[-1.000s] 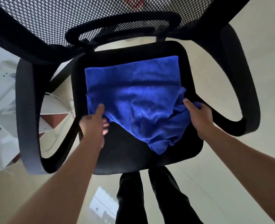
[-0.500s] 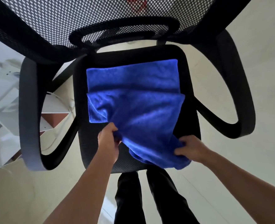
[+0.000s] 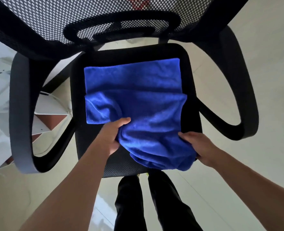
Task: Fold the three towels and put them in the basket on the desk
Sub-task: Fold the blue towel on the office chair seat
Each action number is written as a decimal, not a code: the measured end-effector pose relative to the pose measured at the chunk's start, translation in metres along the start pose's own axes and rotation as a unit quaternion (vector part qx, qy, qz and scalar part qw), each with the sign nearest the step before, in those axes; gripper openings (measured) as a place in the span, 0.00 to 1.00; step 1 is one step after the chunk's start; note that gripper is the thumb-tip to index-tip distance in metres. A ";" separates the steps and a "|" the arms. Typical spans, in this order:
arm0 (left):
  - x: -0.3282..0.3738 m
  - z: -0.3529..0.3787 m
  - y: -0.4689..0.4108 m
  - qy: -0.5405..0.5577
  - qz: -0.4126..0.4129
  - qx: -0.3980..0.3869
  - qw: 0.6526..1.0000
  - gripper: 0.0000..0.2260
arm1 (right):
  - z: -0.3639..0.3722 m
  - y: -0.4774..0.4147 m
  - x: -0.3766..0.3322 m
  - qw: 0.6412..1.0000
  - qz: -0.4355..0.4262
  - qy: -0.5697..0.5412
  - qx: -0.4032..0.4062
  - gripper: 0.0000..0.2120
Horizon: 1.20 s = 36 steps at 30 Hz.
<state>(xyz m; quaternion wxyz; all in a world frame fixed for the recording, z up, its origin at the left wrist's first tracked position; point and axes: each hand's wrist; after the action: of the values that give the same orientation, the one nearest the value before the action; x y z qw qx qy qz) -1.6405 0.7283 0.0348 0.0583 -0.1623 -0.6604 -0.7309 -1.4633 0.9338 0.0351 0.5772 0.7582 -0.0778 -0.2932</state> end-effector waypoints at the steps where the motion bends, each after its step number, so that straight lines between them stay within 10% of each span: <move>1: 0.005 0.000 -0.003 -0.067 0.043 0.057 0.995 0.14 | -0.005 -0.001 0.000 1.000 -0.008 -0.015 0.012 0.10; 6: 0.057 -0.009 -0.016 -0.188 0.160 0.223 0.943 0.16 | -0.012 -0.016 -0.032 0.987 -0.098 -0.076 0.097 0.09; 11: 0.085 -0.018 -0.020 -0.063 0.114 0.220 0.967 0.19 | -0.005 -0.038 -0.070 0.979 -0.102 -0.117 0.133 0.11; 16: 0.004 -0.013 -0.008 -0.152 0.097 0.252 0.951 0.20 | -0.007 -0.036 -0.042 0.992 -0.068 -0.022 0.105 0.33; 18: -0.030 -0.003 -0.006 -0.179 0.039 0.203 0.962 0.18 | -0.008 -0.027 -0.016 0.994 -0.062 0.042 0.083 0.25; 21: -0.047 0.005 -0.014 -0.058 -0.006 0.201 0.978 0.06 | -0.005 -0.014 0.019 0.996 -0.024 0.076 0.027 0.04; 26: -0.039 -0.011 -0.005 0.186 0.004 0.205 0.961 0.12 | -0.013 -0.009 0.031 0.998 0.028 0.001 0.049 0.05; 36: -0.085 -0.073 0.074 0.257 -0.034 0.193 0.946 0.03 | 0.020 0.053 0.046 0.998 -0.031 -0.025 0.049 0.07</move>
<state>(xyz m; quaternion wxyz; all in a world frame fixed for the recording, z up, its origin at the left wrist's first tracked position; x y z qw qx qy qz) -1.5503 0.6361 0.0723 0.2310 0.0681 -0.7566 -0.6079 -1.4248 0.8790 0.0645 0.5278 0.7800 -0.0826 -0.3259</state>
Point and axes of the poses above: each hand's wrist, its own y-axis away from the middle knuckle, its own z-axis out of the palm, x = y × z, and after that the axes turned 5 degrees about x, right-handed
